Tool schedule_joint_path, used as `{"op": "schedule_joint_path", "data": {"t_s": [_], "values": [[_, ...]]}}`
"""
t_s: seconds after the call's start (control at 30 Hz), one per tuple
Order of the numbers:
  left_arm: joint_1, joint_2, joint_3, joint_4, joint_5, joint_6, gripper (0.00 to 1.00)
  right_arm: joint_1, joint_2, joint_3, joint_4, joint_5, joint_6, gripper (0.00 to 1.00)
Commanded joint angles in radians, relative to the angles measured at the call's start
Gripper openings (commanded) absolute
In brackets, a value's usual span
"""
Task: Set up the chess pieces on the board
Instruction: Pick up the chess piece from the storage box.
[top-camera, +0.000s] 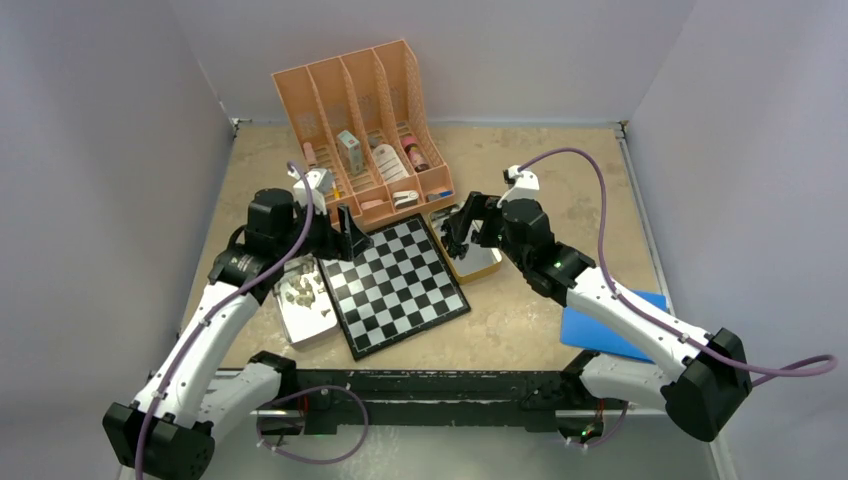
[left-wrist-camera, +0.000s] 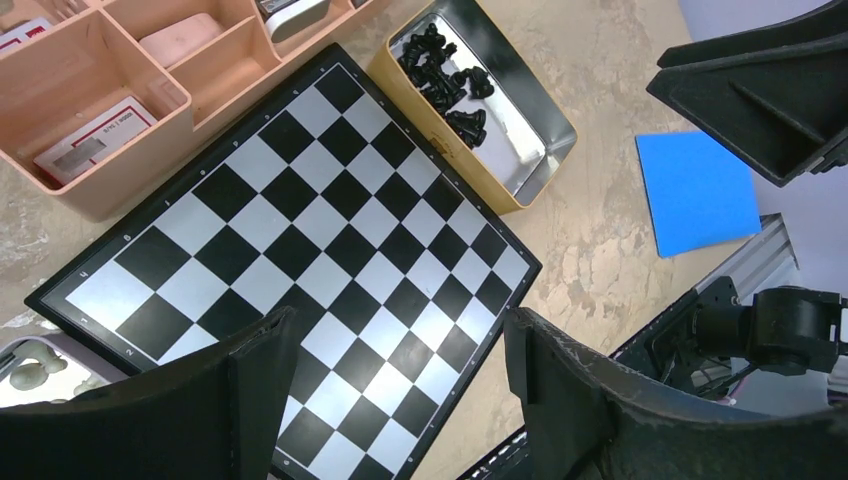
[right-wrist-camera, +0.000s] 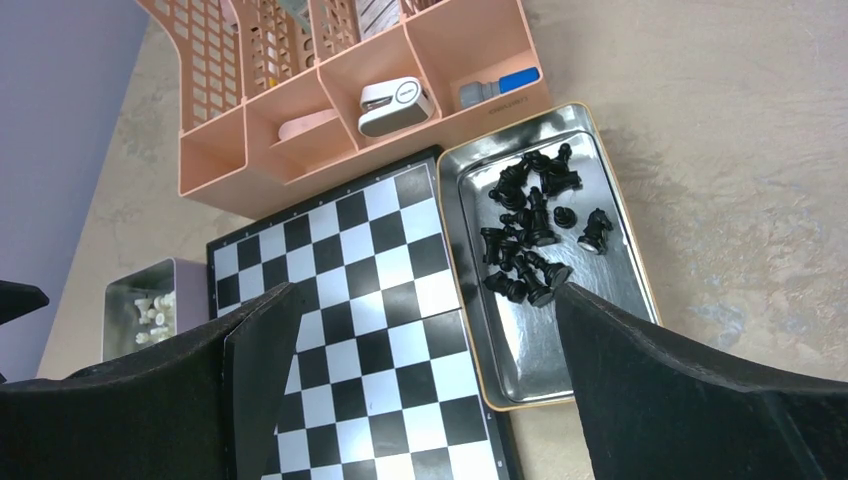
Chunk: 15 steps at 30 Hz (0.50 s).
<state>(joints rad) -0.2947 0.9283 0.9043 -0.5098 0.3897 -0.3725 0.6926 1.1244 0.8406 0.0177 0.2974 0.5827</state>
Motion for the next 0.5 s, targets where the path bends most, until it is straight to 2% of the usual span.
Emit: {"op": "schedule_joint_path", "data": {"t_s": [0.0, 0.3, 0.4, 0.47], "values": [[0.008, -0.042, -0.006, 0.028, 0.010, 0.025, 0.74, -0.006, -0.030, 0.010, 0.051, 0.021, -0.008, 0.99], [0.008, -0.102, -0.040, 0.003, -0.024, 0.034, 0.73, -0.006, 0.012, 0.060, 0.083, 0.021, 0.004, 0.99], [0.008, -0.132, -0.050, 0.003, -0.020, 0.016, 0.73, -0.007, 0.052, 0.096, 0.109, 0.115, -0.008, 0.99], [0.008, -0.155, -0.063, 0.003, -0.068, -0.020, 0.73, -0.005, 0.075, 0.087, 0.170, 0.121, -0.035, 0.99]]}}
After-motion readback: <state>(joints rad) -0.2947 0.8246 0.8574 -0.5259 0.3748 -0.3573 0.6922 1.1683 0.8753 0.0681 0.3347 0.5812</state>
